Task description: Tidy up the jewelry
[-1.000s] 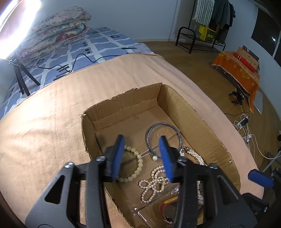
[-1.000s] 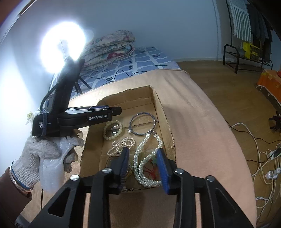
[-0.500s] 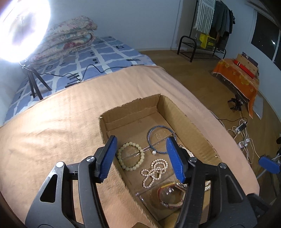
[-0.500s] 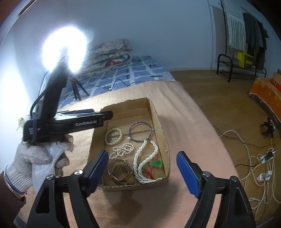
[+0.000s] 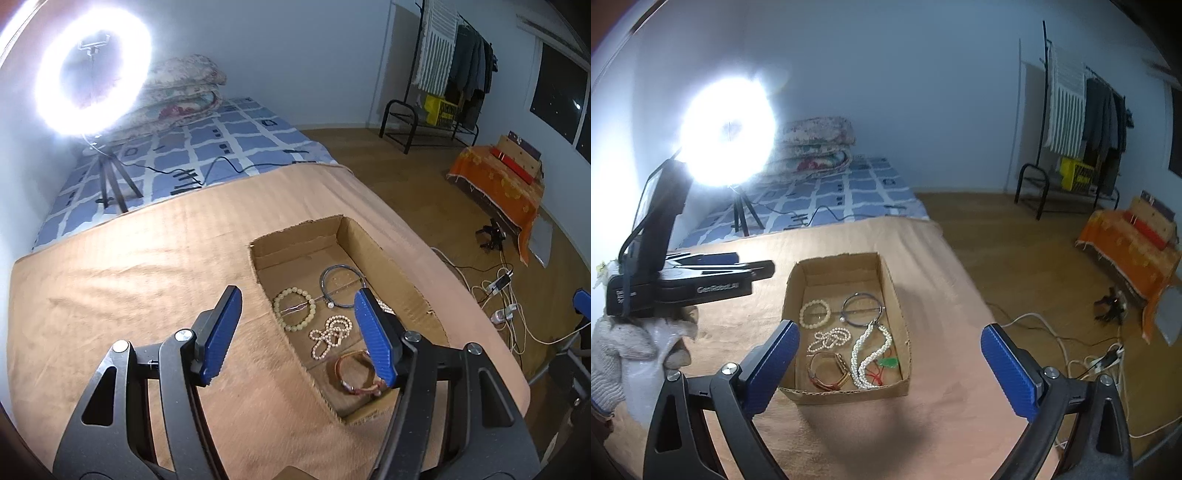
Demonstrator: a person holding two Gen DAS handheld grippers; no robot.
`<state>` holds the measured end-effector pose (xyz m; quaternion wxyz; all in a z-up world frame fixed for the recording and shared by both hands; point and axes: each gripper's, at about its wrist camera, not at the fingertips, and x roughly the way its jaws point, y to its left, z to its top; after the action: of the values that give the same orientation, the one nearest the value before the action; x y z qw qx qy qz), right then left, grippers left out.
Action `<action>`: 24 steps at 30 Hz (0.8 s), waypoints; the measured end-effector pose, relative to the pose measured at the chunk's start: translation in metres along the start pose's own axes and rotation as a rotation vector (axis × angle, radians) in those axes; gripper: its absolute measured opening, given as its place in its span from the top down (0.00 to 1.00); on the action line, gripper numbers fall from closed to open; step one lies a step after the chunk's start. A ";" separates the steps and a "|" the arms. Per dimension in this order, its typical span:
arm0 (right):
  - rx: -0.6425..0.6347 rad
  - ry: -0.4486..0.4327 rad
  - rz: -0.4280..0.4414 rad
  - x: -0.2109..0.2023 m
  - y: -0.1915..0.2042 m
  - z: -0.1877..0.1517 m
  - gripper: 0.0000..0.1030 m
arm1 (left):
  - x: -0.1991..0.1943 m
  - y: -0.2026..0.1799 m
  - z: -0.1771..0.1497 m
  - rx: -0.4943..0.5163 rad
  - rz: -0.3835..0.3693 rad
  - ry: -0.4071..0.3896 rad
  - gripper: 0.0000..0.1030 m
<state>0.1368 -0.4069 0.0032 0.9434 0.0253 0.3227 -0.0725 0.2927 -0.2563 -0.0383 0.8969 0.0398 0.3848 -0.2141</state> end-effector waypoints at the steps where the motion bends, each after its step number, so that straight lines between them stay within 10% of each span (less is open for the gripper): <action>1: -0.002 -0.008 -0.001 -0.005 0.001 0.001 0.00 | -0.005 0.001 0.000 -0.003 0.001 -0.005 0.36; 24: 0.063 -0.129 0.007 -0.076 0.022 -0.008 0.00 | -0.165 0.017 -0.074 0.034 0.088 -0.152 0.14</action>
<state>0.0758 -0.3756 0.0433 0.9612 0.0516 0.2587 -0.0808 0.1487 -0.1654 0.0248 0.9313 0.0556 0.3099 -0.1832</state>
